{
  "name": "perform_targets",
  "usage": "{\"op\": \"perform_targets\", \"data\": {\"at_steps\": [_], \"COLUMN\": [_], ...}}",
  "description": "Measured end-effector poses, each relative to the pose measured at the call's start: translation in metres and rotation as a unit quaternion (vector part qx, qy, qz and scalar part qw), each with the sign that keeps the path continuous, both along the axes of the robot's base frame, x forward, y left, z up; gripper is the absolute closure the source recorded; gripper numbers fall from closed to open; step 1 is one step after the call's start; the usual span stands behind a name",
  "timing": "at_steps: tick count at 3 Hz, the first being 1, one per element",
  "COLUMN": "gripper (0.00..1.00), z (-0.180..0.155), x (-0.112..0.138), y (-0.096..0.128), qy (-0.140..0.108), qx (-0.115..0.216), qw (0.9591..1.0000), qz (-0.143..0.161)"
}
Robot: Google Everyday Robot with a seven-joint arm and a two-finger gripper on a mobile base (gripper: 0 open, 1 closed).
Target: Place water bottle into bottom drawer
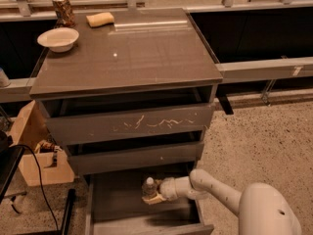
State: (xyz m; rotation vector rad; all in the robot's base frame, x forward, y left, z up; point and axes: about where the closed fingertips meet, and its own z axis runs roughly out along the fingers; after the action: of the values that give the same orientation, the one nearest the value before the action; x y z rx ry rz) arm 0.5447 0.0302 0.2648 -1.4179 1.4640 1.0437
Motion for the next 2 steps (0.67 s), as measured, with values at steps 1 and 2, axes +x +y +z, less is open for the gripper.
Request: {"op": "perform_targets", "data": {"at_steps": [1,2], "gripper": [1.0,1.0], "z": [-0.016,-0.029], "x": [-0.005,-0.011], "y": [0.0,-0.003], "qy": [0.012,0.023], "qx": [-0.007,-0.011], "qw": [0.9999,0.9997], "qz": [0.003,0.002]}}
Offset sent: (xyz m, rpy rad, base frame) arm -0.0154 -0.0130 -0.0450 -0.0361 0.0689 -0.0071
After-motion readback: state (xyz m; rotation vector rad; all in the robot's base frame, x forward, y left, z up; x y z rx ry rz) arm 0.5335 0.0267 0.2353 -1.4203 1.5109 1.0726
